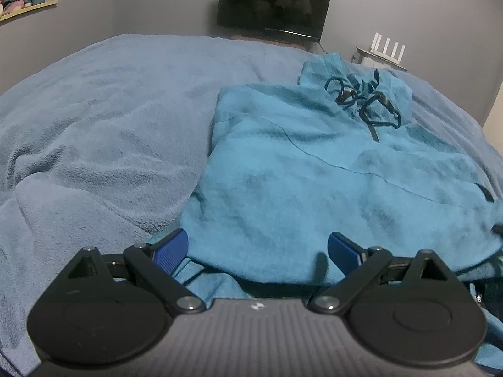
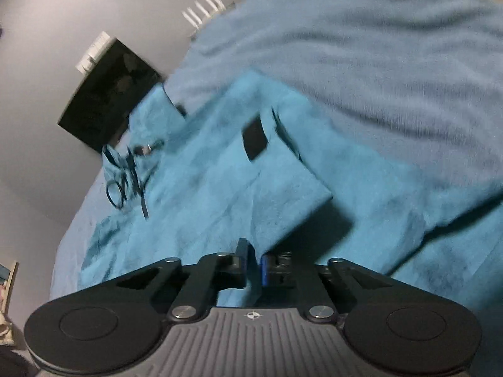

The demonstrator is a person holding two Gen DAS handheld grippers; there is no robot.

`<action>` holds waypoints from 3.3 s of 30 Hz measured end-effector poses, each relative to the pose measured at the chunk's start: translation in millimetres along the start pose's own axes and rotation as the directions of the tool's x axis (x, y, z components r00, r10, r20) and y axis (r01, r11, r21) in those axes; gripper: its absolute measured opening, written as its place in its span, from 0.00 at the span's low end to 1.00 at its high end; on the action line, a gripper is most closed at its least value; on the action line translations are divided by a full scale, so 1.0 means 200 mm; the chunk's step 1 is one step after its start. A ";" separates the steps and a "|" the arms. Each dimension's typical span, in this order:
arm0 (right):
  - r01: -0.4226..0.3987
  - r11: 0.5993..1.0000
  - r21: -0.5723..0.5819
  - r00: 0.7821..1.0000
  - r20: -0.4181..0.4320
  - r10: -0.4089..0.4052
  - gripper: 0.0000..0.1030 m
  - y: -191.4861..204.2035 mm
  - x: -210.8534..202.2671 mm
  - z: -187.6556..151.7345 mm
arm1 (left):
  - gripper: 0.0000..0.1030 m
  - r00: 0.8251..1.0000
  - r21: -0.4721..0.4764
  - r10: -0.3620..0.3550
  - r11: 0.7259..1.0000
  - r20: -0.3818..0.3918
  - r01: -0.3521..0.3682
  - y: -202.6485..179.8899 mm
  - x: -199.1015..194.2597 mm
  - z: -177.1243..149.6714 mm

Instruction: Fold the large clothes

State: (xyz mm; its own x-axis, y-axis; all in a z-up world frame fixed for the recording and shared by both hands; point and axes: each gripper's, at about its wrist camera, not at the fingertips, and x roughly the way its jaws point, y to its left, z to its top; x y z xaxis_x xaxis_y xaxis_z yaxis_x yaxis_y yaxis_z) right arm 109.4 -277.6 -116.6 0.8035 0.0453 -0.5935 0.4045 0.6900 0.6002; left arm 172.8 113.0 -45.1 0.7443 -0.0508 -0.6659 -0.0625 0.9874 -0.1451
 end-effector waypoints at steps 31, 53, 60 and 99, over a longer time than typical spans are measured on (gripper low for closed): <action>-0.074 0.989 -0.128 0.986 0.140 0.092 0.72 0.09 -0.52 0.18 | 0.94 0.971 0.059 -0.004 0.998 0.240 -0.011 -0.07 -0.53 0.05; -0.200 0.565 -0.800 0.974 -0.102 0.201 0.88 -0.12 -1.77 0.08 | 0.98 0.982 0.328 -0.088 0.944 0.169 0.028 0.21 -1.49 -0.29; -0.217 0.533 -0.818 0.972 -0.133 0.192 0.88 -0.19 -1.85 0.04 | 1.00 0.824 0.038 -0.016 0.999 0.567 -0.007 0.24 -1.74 -0.27; -0.337 0.141 -0.931 0.941 -0.336 0.029 0.92 -0.17 -1.79 -0.10 | 1.00 0.981 0.558 -0.141 0.807 -0.133 0.191 0.50 -1.68 -0.50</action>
State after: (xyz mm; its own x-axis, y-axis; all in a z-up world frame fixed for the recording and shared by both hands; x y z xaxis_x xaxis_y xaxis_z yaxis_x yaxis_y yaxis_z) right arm -201.1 -301.9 64.9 0.6213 0.3050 -0.7218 -0.6198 0.7549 -0.2145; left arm -149.8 213.3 91.9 0.6504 -0.2085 -0.7304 0.4633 0.8709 0.1640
